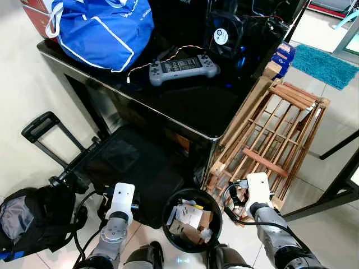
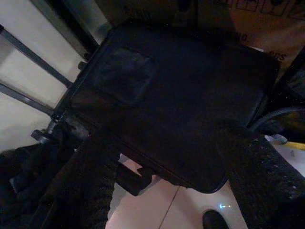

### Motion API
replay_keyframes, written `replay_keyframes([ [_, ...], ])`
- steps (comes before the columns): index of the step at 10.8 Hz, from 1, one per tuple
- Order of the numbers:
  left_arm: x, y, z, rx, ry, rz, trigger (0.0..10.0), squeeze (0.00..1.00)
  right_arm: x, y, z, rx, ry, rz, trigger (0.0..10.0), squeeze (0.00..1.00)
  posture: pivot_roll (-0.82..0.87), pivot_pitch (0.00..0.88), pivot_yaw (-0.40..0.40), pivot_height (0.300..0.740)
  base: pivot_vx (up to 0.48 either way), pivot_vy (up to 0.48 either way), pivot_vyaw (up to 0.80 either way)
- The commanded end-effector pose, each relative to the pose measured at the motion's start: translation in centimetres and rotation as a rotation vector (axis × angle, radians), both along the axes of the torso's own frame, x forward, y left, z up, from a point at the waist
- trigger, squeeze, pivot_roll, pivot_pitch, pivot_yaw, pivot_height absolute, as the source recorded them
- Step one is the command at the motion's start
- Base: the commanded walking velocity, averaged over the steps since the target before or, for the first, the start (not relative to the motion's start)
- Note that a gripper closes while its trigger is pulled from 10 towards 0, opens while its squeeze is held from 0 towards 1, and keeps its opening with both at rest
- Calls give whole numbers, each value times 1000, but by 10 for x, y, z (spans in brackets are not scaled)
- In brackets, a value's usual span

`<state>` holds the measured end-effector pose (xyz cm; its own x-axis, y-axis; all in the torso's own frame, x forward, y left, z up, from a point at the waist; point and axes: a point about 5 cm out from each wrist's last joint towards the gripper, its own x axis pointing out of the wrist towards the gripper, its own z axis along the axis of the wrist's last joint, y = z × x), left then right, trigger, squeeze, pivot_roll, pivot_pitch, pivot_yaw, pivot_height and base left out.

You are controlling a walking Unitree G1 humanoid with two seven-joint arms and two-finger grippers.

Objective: Picking trash to rubbish bin

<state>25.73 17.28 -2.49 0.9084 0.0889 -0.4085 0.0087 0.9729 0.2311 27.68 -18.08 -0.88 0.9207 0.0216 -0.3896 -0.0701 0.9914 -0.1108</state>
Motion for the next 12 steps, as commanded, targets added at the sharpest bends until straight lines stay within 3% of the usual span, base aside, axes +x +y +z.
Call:
replay_keyframes([
  [1,-6,2,-4,-6,10,23,10000,0,-4,-1,-5,6,27,-11,10000,0,5,217,38,740,0,0,0],
  [12,-2,-2,-2,-20,6,27,10000,0,-1,-4,-2,8,25,-25,10000,0,-7,242,26,740,-22,0,0],
])
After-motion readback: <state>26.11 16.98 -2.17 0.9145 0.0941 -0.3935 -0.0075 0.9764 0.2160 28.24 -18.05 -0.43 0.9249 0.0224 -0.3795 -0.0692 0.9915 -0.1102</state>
